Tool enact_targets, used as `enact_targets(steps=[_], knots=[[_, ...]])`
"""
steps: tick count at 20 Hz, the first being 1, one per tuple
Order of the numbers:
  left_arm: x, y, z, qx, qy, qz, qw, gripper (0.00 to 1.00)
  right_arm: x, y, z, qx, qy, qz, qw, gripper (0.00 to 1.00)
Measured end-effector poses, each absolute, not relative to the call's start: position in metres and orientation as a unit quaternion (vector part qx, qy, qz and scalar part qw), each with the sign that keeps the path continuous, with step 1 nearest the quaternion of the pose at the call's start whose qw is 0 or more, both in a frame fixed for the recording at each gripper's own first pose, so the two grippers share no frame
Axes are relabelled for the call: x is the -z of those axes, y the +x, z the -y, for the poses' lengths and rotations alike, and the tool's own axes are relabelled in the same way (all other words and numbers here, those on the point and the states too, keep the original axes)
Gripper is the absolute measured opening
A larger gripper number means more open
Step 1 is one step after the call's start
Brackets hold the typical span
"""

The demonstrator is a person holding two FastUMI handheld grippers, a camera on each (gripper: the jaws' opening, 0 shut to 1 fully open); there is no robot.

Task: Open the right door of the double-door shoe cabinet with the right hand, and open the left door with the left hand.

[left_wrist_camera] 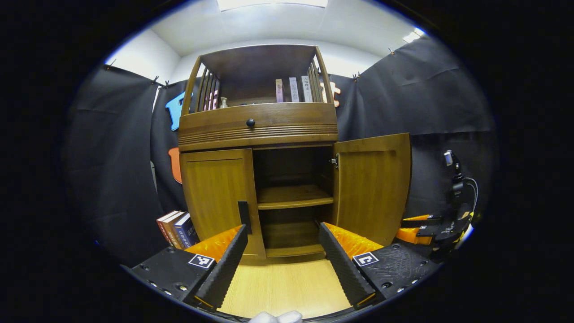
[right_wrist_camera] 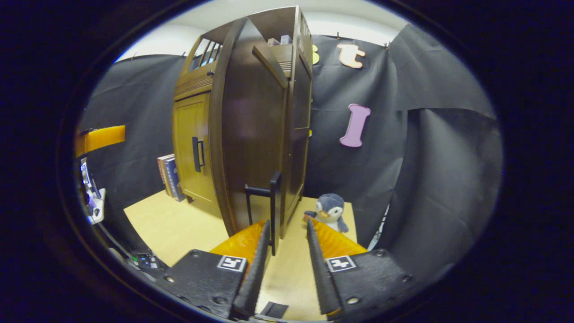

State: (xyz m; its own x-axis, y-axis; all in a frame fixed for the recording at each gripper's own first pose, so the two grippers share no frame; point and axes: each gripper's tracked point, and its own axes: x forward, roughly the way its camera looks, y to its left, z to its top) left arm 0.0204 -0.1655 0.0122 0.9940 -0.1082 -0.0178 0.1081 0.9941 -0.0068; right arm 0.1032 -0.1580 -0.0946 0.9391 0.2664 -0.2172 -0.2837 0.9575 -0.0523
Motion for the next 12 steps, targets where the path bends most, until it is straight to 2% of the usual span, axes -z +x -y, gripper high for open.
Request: enact_targets(steps=[4, 5, 9, 10, 12], knots=[[-0.014, 0.027, 0.139, 0.063, -0.006, -0.003, 0.998, 0.96, 0.061, 0.074, 0.182, -0.056, -0.010, -0.077, 0.995, 0.94], [-0.014, 0.030, 0.130, 0.064, -0.005, -0.002, 0.998, 0.96, 0.049, 0.065, 0.183, -0.037, -0.002, -0.067, 0.997, 0.98], [-0.009, 0.033, 0.096, 0.070, -0.004, -0.004, 0.998, 0.96, 0.021, 0.037, 0.164, 0.018, 0.011, -0.049, 0.999, 0.99], [-0.007, 0.034, 0.086, 0.071, -0.004, -0.005, 0.997, 1.00, 0.015, 0.032, 0.152, 0.025, 0.014, -0.044, 0.999, 1.00], [-0.003, 0.034, 0.069, 0.074, -0.004, -0.006, 0.997, 0.96, 0.006, 0.025, 0.122, 0.026, 0.024, -0.032, 0.999, 0.99]])
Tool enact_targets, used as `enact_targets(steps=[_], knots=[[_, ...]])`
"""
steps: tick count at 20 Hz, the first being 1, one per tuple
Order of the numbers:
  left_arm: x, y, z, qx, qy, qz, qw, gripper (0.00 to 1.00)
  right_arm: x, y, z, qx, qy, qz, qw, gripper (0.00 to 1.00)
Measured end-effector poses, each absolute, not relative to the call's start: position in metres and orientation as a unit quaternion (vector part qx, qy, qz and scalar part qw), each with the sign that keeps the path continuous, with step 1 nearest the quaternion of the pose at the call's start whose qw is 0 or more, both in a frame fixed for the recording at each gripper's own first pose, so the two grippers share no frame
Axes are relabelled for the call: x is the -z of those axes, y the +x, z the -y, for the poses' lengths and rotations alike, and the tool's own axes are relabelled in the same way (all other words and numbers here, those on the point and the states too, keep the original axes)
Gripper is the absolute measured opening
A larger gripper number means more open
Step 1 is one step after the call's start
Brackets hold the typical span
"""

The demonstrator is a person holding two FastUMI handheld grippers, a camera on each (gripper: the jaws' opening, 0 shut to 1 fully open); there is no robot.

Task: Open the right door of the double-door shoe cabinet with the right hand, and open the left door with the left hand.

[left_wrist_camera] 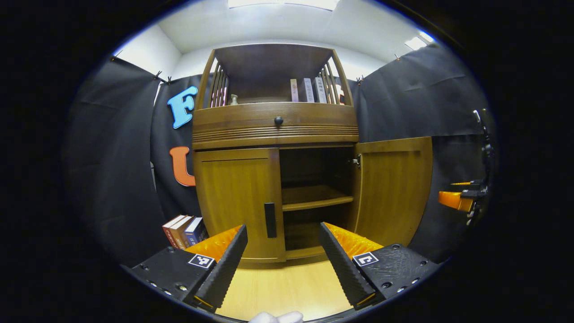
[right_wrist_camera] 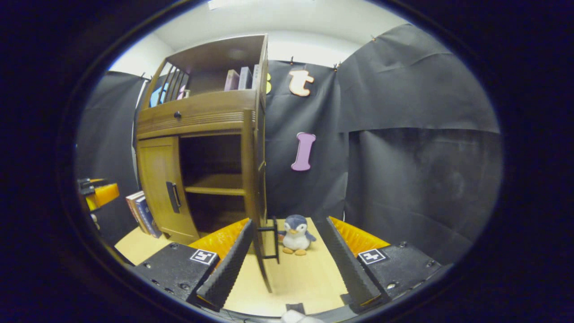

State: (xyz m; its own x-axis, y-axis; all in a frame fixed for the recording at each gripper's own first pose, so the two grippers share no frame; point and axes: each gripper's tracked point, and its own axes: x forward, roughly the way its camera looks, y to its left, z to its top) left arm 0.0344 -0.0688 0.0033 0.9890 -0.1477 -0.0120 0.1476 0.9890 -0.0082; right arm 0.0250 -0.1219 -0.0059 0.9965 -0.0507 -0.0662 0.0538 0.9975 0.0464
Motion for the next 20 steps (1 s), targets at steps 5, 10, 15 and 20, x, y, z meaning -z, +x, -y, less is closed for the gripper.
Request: enact_targets(steps=[5, 10, 15, 20], knots=[[0.012, 0.034, 0.023, 0.057, 0.003, -0.017, 0.998, 0.96, 0.008, 0.019, 0.043, 0.026, 0.027, -0.023, 0.999, 0.99], [0.030, 0.030, -0.010, 0.027, 0.000, -0.030, 0.999, 0.96, 0.039, 0.020, -0.016, 0.008, 0.038, -0.043, 0.998, 0.99], [0.033, 0.048, -0.014, 0.027, -0.005, -0.025, 0.999, 0.96, 0.038, 0.026, -0.029, 0.003, 0.032, -0.052, 0.998, 1.00], [0.029, 0.107, 0.005, 0.044, -0.003, -0.004, 0.999, 0.96, 0.028, 0.031, -0.028, 0.014, 0.029, -0.052, 0.998, 0.99]])
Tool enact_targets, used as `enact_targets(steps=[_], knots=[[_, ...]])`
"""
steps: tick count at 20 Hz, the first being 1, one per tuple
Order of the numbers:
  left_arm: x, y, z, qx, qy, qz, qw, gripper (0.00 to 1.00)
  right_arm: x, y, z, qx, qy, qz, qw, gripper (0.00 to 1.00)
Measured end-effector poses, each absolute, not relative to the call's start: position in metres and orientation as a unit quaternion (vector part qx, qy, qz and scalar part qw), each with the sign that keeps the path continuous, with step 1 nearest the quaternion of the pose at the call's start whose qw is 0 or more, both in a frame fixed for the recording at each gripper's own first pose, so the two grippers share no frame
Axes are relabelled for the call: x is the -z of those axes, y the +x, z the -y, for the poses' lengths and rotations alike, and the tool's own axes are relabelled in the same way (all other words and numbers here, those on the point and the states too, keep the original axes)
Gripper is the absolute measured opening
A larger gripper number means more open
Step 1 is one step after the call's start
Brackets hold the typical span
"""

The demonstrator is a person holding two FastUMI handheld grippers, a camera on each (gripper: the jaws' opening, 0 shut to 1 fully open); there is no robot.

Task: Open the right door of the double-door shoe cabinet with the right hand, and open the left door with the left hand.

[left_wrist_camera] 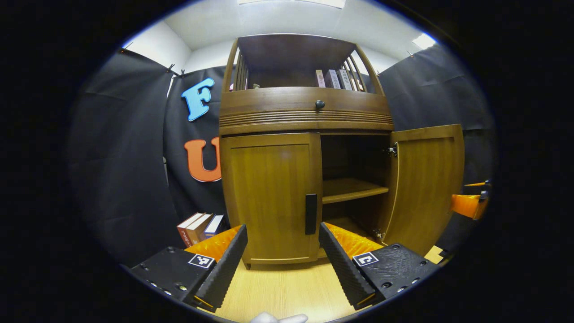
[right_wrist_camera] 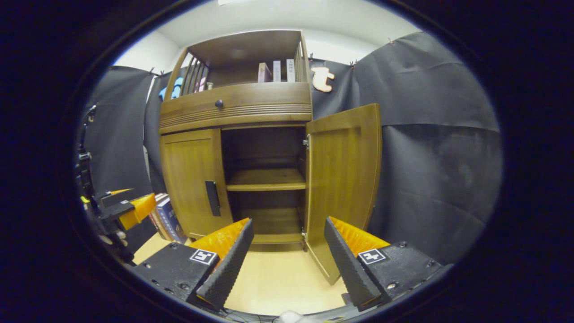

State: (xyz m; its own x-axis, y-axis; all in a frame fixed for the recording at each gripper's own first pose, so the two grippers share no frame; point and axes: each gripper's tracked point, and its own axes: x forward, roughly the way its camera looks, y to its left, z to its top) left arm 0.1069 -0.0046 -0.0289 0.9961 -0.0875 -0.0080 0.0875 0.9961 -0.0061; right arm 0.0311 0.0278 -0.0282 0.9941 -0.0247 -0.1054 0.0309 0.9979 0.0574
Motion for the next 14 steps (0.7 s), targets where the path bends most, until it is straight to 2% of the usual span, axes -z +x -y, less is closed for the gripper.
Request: enact_targets(steps=[9, 14], knots=[[0.058, 0.238, 0.058, 0.083, -0.036, -0.007, 0.996, 0.96, 0.008, 0.039, -0.030, 0.029, 0.008, -0.063, 0.998, 1.00], [0.087, 0.285, 0.071, 0.075, -0.036, -0.023, 0.996, 0.96, 0.011, 0.039, -0.031, 0.031, -0.008, -0.077, 0.996, 0.99]])
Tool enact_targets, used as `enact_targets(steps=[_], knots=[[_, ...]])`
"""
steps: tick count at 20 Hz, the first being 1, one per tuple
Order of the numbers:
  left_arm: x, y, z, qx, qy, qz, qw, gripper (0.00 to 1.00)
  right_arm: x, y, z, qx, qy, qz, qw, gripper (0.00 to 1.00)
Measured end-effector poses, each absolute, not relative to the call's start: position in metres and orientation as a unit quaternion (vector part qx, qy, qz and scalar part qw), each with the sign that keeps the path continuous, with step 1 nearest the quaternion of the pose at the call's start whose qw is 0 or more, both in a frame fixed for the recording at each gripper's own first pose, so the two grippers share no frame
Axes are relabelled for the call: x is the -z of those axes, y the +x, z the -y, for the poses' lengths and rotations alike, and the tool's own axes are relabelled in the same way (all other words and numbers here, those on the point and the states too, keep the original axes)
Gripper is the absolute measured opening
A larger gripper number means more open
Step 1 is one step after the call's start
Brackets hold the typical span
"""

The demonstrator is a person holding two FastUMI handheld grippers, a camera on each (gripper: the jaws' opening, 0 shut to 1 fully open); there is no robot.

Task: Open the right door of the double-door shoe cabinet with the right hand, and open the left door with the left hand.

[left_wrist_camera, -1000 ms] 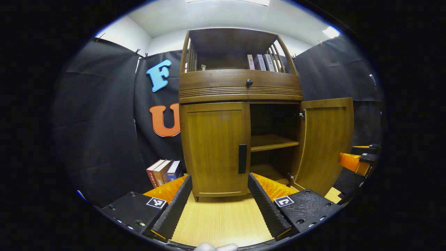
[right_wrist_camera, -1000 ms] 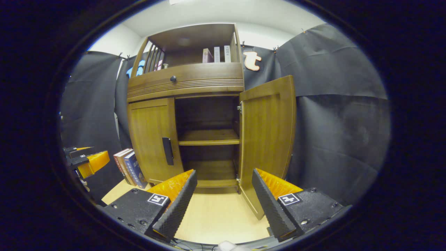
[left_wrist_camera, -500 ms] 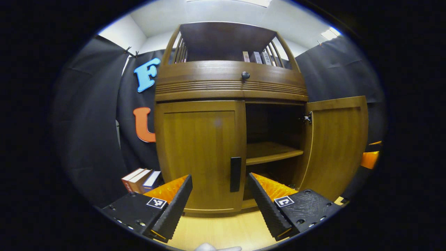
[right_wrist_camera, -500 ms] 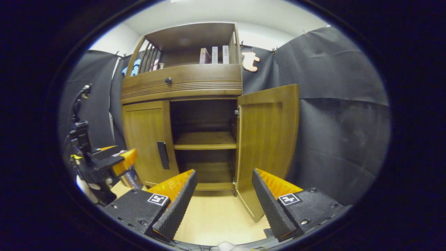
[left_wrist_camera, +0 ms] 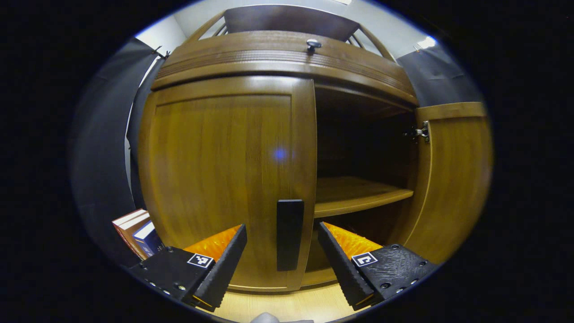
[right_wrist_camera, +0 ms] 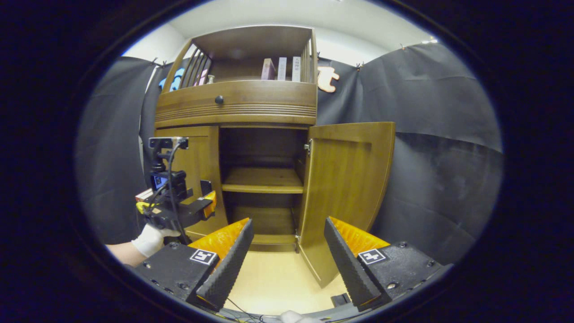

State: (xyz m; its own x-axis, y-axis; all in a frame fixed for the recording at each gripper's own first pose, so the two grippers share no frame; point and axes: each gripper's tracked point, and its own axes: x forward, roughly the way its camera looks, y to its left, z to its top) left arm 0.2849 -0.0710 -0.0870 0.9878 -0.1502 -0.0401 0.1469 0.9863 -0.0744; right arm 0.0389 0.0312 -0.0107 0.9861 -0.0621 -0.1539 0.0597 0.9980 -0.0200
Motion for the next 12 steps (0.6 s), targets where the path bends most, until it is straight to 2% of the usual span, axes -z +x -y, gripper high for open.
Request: enact_targets(steps=[3, 5, 7, 9, 12], knots=[[0.098, 0.299, 0.072, 0.075, -0.046, -0.031, 0.996, 1.00, 0.020, 0.039, -0.031, 0.029, -0.010, -0.090, 0.995, 1.00], [0.100, 0.307, 0.073, 0.074, -0.045, -0.028, 0.996, 0.65, 0.025, 0.036, -0.029, 0.030, -0.013, -0.096, 0.995, 1.00], [0.104, 0.308, 0.071, 0.069, -0.041, -0.032, 0.996, 0.81, 0.028, 0.034, -0.028, 0.029, -0.011, -0.100, 0.994, 1.00], [0.103, 0.309, 0.082, 0.091, -0.040, -0.031, 0.995, 0.65, 0.028, 0.033, -0.028, 0.027, -0.001, -0.099, 0.995, 1.00], [0.105, 0.311, 0.083, 0.087, -0.019, -0.026, 0.996, 0.41, 0.034, 0.032, -0.028, 0.026, 0.008, -0.107, 0.994, 1.00]])
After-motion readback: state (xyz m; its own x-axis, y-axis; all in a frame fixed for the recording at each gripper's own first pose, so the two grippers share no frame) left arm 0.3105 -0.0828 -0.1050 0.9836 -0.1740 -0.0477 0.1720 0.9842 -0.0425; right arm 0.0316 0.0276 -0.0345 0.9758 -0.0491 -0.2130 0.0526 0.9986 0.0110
